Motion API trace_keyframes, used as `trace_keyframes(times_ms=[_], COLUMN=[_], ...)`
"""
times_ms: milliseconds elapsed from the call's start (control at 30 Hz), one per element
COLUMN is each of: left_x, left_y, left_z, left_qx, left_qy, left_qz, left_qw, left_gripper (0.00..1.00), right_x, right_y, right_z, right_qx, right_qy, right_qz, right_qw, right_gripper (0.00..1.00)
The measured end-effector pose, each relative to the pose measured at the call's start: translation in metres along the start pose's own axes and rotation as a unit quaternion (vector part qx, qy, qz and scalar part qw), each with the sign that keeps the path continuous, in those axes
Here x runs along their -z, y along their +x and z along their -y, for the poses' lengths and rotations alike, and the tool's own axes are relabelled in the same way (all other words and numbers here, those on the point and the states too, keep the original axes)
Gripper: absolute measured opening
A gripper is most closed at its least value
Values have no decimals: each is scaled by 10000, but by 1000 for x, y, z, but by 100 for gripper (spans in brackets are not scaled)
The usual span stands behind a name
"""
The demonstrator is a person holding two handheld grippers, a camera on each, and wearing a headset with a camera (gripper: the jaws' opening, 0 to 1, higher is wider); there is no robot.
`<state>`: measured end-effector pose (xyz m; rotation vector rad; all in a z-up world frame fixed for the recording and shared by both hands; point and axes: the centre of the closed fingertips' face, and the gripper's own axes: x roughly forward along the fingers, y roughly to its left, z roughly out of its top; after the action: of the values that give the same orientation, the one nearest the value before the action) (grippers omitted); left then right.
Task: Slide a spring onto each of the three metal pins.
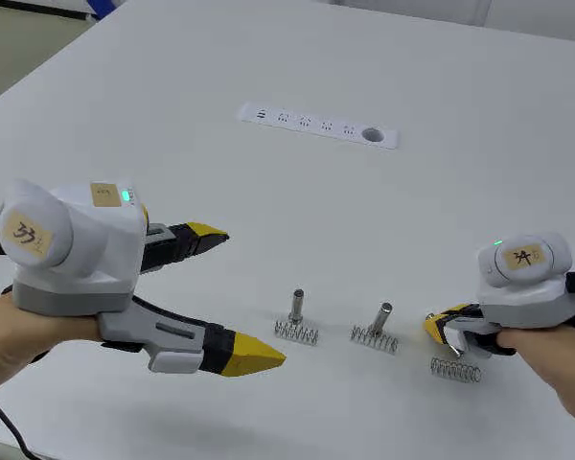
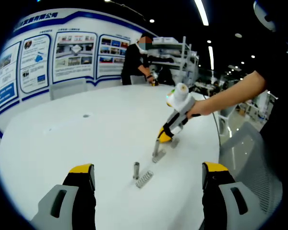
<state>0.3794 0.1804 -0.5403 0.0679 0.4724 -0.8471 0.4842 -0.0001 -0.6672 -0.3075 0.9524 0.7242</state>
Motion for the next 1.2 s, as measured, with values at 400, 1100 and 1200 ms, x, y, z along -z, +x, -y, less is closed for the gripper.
trace_keyframes(times_ms=[400, 1100, 1200], left_x=[-2, -9, -12], left_y=[-6, -4, -5], left_z=[1, 7, 7], left_qx=[-46, 19, 19], left_qy=[9, 72, 63], left_qz=[31, 64, 125], left_qw=[10000, 10000, 9999], left_gripper=[94, 95, 95], right_x=[2, -6, -7], right_y=[-3, -19, -21], right_z=[-1, -1, 0], right_qx=[-194, -81, -66], right_qy=[428, 152, 165], right_qz=[117, 617, 692], right_qw=[9988, 9979, 9974], right_gripper=[7, 8, 8])
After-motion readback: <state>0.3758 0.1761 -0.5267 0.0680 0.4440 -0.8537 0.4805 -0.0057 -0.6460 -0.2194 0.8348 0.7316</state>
